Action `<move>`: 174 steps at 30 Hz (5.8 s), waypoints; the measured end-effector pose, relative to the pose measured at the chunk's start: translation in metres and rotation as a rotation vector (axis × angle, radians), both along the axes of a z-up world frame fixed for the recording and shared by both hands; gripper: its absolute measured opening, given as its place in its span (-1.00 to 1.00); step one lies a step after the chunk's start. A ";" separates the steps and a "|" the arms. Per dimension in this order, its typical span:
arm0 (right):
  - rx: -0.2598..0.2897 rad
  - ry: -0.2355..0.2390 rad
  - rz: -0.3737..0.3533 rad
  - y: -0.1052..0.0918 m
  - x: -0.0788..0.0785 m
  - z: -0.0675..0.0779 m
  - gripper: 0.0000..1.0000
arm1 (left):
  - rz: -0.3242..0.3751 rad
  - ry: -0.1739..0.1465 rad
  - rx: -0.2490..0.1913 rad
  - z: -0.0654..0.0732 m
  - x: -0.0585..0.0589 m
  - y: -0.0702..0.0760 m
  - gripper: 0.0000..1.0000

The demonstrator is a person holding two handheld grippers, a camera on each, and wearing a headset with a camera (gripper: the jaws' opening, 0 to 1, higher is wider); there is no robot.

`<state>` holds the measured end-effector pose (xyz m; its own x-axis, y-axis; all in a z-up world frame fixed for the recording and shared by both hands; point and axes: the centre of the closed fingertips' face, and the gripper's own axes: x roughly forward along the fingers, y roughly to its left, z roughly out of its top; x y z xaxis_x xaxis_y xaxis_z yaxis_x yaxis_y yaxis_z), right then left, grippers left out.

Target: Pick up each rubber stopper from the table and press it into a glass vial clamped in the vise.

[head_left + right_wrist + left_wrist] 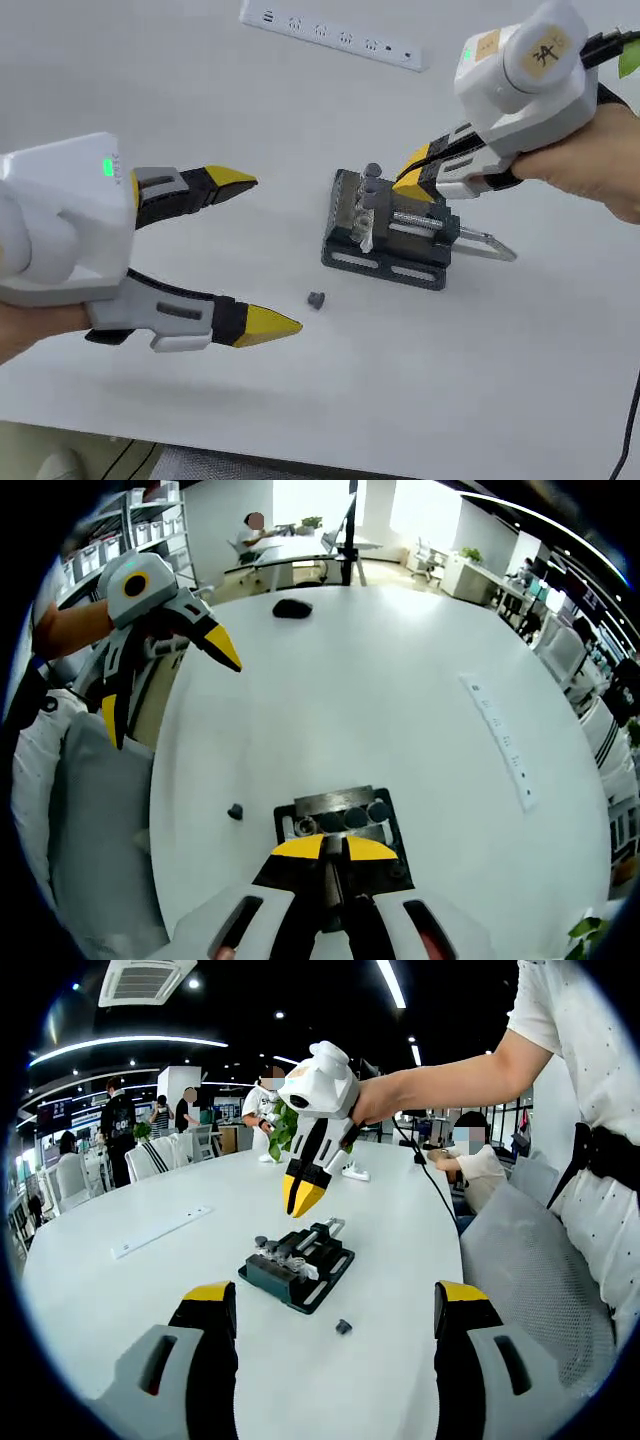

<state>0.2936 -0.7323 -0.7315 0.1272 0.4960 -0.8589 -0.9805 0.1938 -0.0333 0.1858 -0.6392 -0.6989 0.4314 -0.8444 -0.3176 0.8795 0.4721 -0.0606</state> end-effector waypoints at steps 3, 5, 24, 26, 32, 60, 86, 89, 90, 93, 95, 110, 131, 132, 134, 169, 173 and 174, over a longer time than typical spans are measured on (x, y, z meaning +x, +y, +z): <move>0.031 -0.012 -0.025 -0.007 -0.005 0.009 -0.92 | -0.004 -0.001 0.007 0.003 -0.002 -0.001 0.60; 0.062 -0.021 -0.040 -0.010 -0.009 0.016 -0.91 | -0.009 -0.005 0.021 0.005 -0.004 -0.001 0.61; 0.313 -0.006 -0.211 -0.047 -0.060 0.028 -0.39 | -0.045 -0.007 0.085 0.008 -0.015 -0.006 0.75; 0.339 -0.010 -0.214 -0.048 -0.067 0.027 -0.29 | -0.048 -0.004 0.092 0.007 -0.016 -0.006 0.76; 0.409 0.008 -0.238 -0.050 -0.082 0.018 -0.07 | -0.057 0.007 0.115 0.001 -0.019 -0.006 0.80; 0.561 0.000 -0.256 -0.034 -0.119 -0.042 0.20 | -0.077 0.063 0.153 -0.022 -0.026 -0.005 0.93; 0.515 -0.015 -0.177 0.023 -0.106 -0.086 -0.38 | -0.063 0.100 0.147 -0.034 -0.028 -0.004 0.91; 0.516 -0.013 -0.168 0.031 -0.105 -0.088 -0.43 | -0.069 0.104 0.155 -0.036 -0.028 -0.004 0.91; 0.511 -0.019 -0.162 0.034 -0.105 -0.089 -0.45 | -0.071 0.105 0.158 -0.037 -0.029 -0.004 0.91; 0.502 -0.019 -0.153 0.040 -0.104 -0.093 -0.52 | -0.069 0.107 0.153 -0.037 -0.028 -0.004 0.91; 0.496 -0.024 -0.142 0.044 -0.105 -0.095 -0.55 | -0.068 0.108 0.149 -0.037 -0.027 -0.004 0.90; 0.466 -0.030 -0.118 0.048 -0.102 -0.103 -0.78 | -0.058 0.114 0.140 -0.037 -0.026 -0.002 0.88; 0.464 -0.018 -0.114 0.050 -0.104 -0.104 -0.79 | -0.059 0.117 0.137 -0.037 -0.024 -0.004 0.84; 0.465 -0.018 -0.119 0.050 -0.103 -0.104 -0.79 | -0.059 0.117 0.135 -0.037 -0.024 -0.004 0.84; 0.463 -0.018 -0.119 0.050 -0.103 -0.105 -0.80 | -0.059 0.117 0.135 -0.037 -0.024 -0.004 0.84; 0.570 -0.004 0.005 0.003 -0.107 0.020 -0.85 | -0.124 0.005 0.025 0.014 -0.002 -0.048 0.02; 0.600 -0.008 0.041 -0.001 -0.113 0.044 -0.85 | -0.155 -0.043 -0.035 0.038 0.000 -0.064 -0.20; 0.619 -0.008 0.041 0.000 -0.114 0.051 -0.85 | -0.164 -0.050 -0.045 0.042 -0.001 -0.067 -0.23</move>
